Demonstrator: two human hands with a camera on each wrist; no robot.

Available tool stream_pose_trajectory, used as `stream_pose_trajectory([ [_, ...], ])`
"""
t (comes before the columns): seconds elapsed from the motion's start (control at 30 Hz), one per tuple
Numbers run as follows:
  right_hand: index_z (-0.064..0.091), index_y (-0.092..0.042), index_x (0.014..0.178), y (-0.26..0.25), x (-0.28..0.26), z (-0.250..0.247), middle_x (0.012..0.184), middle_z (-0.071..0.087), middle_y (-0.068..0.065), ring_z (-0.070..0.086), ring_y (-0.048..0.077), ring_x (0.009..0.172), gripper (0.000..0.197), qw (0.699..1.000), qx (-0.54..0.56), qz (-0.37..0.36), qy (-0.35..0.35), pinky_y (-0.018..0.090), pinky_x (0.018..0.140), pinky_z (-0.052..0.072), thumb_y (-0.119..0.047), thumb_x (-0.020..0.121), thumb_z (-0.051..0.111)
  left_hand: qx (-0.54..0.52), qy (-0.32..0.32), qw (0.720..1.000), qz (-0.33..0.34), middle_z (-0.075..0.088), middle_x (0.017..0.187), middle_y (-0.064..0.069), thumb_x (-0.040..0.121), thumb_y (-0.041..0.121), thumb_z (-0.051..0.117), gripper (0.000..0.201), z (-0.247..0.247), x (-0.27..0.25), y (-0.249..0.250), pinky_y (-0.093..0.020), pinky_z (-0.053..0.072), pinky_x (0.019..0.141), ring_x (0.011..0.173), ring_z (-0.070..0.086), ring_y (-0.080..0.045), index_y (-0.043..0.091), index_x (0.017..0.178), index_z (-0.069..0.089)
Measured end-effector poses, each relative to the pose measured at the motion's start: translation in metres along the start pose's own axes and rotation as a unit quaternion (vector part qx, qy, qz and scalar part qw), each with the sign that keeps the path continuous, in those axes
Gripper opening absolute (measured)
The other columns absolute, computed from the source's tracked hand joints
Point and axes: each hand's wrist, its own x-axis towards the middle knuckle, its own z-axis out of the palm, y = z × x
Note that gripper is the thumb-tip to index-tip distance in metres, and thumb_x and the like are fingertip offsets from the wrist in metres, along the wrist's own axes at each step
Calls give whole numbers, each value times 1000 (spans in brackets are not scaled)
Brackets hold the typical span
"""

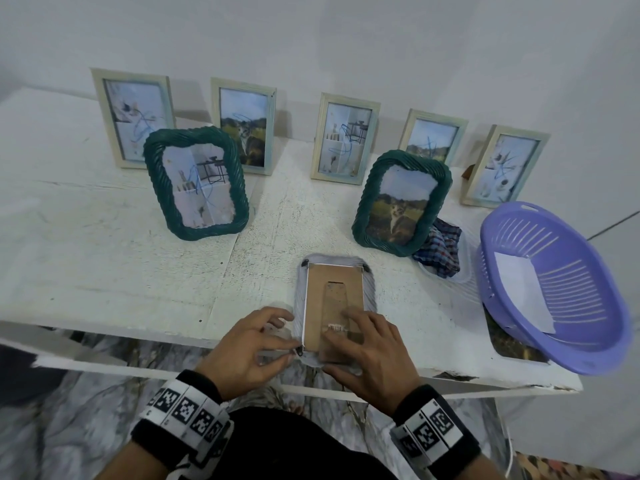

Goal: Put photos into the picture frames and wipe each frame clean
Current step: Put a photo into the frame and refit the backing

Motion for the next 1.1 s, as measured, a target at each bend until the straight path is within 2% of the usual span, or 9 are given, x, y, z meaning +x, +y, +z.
stream_pose_trajectory([
  [0.13,60,-38,117,1,-1,2,130,53,4,50,29,114,48,1000,2,-3,2,41,83,48,-64,77,58,-15,-20,1000,-18,39,136,20,82,61,56,35,3,-2,-2,-12,28,101,122,37,0,46,110,69],
  [0.3,60,-39,118,2,-1,1,130,53,3,50,29,114,47,1000,4,-5,3,41,82,47,-64,78,58,-45,-1,999,-28,44,134,19,84,52,58,27,2,-2,2,-6,27,98,121,42,-2,43,105,73],
  [0.57,60,-39,119,2,-1,-1,129,53,3,50,29,114,49,1000,3,-10,-1,41,81,48,-65,78,56,-28,1,999,-34,43,132,22,84,52,57,26,4,-2,3,-10,29,98,119,42,-2,46,104,72],
  [0.63,59,-39,119,2,-1,-2,129,53,2,50,29,114,50,1000,6,-12,-2,42,82,49,-66,77,57,-40,10,998,-42,45,127,24,84,52,57,26,3,-1,4,-14,36,95,116,45,-4,42,101,74],
  [0.7,58,-39,120,2,0,-7,129,53,0,51,26,112,50,999,31,-16,10,41,82,49,-66,78,57,-32,37,998,-50,47,121,22,85,52,57,26,1,6,5,-24,45,91,112,49,-5,38,96,75],
  [0.8,54,-34,127,3,9,-21,126,53,-4,52,18,104,54,994,99,4,53,34,81,47,-61,81,57,52,65,996,-19,49,118,16,87,49,57,27,-4,25,10,-33,47,88,108,48,-4,34,104,72],
  [0.93,57,-16,125,24,37,-32,114,57,5,54,25,94,59,988,102,78,82,38,77,49,-58,85,46,165,3,986,23,45,139,10,88,56,51,40,-8,60,20,-39,42,93,121,45,-12,40,123,60],
  [1.03,55,-13,129,45,56,-30,113,56,9,52,32,98,71,989,73,128,28,40,86,45,-62,84,29,238,-73,968,6,40,147,8,84,68,37,54,-6,81,28,-42,36,100,130,40,-16,42,129,54],
  [1.1,53,-14,132,50,62,-31,119,53,10,49,32,104,65,987,67,144,-19,38,91,41,-58,88,31,261,-97,960,-4,40,146,8,81,70,34,60,-5,85,31,-41,34,100,131,40,-16,40,130,52],
])
